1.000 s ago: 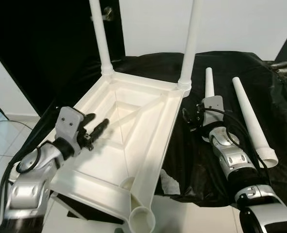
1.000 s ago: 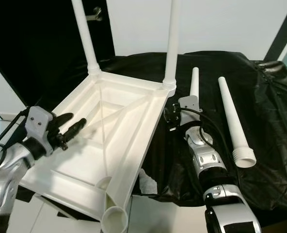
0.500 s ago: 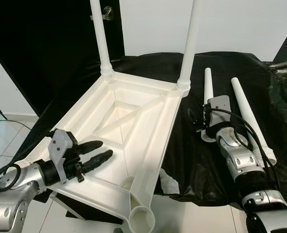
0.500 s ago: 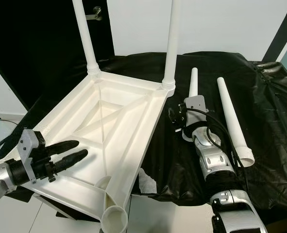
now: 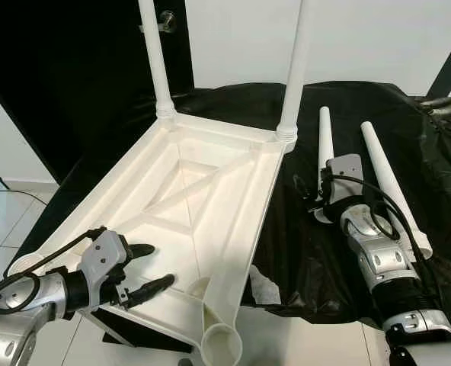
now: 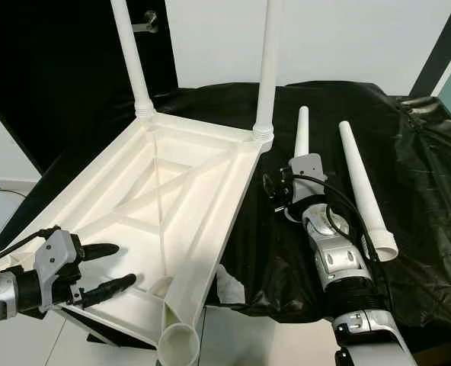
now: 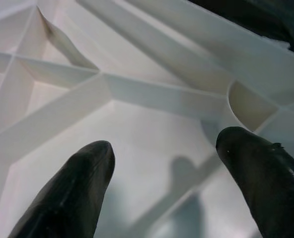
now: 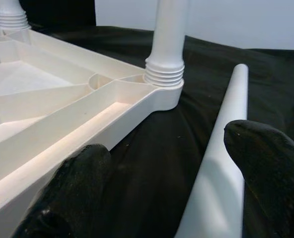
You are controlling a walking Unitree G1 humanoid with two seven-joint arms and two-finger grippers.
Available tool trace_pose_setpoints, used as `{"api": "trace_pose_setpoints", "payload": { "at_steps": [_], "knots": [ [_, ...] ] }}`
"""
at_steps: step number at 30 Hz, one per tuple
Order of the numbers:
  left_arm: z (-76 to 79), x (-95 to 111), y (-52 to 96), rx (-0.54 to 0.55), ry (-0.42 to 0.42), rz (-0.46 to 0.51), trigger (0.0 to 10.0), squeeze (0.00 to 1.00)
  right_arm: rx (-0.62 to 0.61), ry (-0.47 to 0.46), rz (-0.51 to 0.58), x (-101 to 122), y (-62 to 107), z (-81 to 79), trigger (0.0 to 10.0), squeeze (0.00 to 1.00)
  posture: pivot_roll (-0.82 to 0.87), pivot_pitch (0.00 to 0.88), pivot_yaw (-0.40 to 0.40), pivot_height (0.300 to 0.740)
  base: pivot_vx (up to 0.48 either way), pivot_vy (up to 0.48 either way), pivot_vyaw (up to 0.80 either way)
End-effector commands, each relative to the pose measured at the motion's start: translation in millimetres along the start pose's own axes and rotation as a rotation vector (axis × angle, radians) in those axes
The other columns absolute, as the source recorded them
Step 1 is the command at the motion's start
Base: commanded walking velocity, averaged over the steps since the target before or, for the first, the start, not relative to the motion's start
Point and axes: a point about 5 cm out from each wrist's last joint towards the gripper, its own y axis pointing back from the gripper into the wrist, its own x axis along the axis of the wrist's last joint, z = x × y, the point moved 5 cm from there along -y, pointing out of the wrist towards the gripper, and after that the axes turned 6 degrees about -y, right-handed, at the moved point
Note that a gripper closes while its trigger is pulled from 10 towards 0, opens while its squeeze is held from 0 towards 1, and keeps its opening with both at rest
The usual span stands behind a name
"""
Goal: Building children table
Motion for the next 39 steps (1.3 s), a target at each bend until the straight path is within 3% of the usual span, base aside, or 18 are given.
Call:
{"api": "trace_pose_setpoints", "payload": {
  "at_steps": [1, 8, 12, 17, 22, 31, 32, 33, 34, 35, 39],
  "knots": [
    [24.4, -8, 7.8, -0.228, -0.025, -0.055, 10.0, 0.00, -0.003, 0.004, -0.013, -2, 2.5, 2.9, 10.0, 0.00, 0.00, 0.000, 0.004, 0.740, 0.000, 0.000, 0.00],
    [32.3, -20, 10.5, -0.271, -0.084, -0.150, 10.0, 0.00, -0.001, 0.005, -0.013, 0, 3.1, 1.7, 10.0, 0.00, 0.00, 0.000, 0.009, 0.740, 0.000, 0.000, 0.00],
    [33.0, -21, 9.6, -0.272, -0.088, -0.156, 10.0, 0.00, 0.000, 0.003, -0.011, 1, 3.1, 1.2, 10.0, 0.00, 0.00, 0.000, 0.009, 0.740, 0.000, 0.000, 0.00],
    [18.8, -40, -9.0, -0.143, -0.070, -0.288, 10.0, 0.00, 0.005, -0.004, 0.000, 6, 4.4, -3.3, 10.0, 0.00, 0.00, 0.000, 0.016, 0.740, 0.000, 0.000, 0.00],
    [10.6, -45, -17.6, -0.067, -0.066, -0.333, 10.0, 0.00, 0.006, -0.007, 0.003, 7, 5.3, -4.8, 10.0, 0.00, -0.01, 0.000, 0.024, 0.740, 0.000, 0.000, 0.00],
    [-6.5, -44, -29.7, 0.080, 0.030, -0.355, 9.7, 0.00, 0.005, -0.008, -0.001, 6, 7.5, -6.7, 10.0, 0.00, -0.01, 0.000, 0.031, 0.740, 0.000, 0.000, 0.00],
    [-8.9, -45, -30.3, 0.092, 0.043, -0.362, 6.0, 0.00, 0.005, -0.009, -0.002, 6, 7.4, -7.1, 10.0, 0.00, 0.00, 0.000, 0.034, 0.740, 0.000, 0.000, 0.00],
    [-12.1, -45, -31.2, 0.107, 0.048, -0.367, 3.2, 0.00, 0.005, -0.009, -0.002, 6, 7.1, -7.6, 10.0, 0.00, -0.01, 0.000, 0.037, 0.740, 0.000, 0.000, 0.00],
    [-12.1, -45, -31.2, 0.107, 0.048, -0.367, 3.2, 0.00, 0.005, -0.009, -0.002, 6, 7.1, -7.6, 10.0, 0.00, -0.01, 0.000, 0.037, 0.740, 0.000, 0.000, 0.00],
    [-14.1, -45, -31.9, 0.114, 0.047, -0.369, 0.2, 0.00, 0.004, -0.009, -0.001, 6, 6.9, -8.0, 10.0, 0.00, -0.01, 0.000, 0.039, 0.740, 0.000, 0.000, 0.00],
    [-21.8, -39, -35.2, 0.143, 0.051, -0.375, 0.0, 0.00, 0.001, -0.013, -0.002, 6, 7.0, -9.4, 10.0, 0.00, -0.01, 0.000, 0.047, 0.740, 0.000, 0.000, 0.00]
  ]
}}
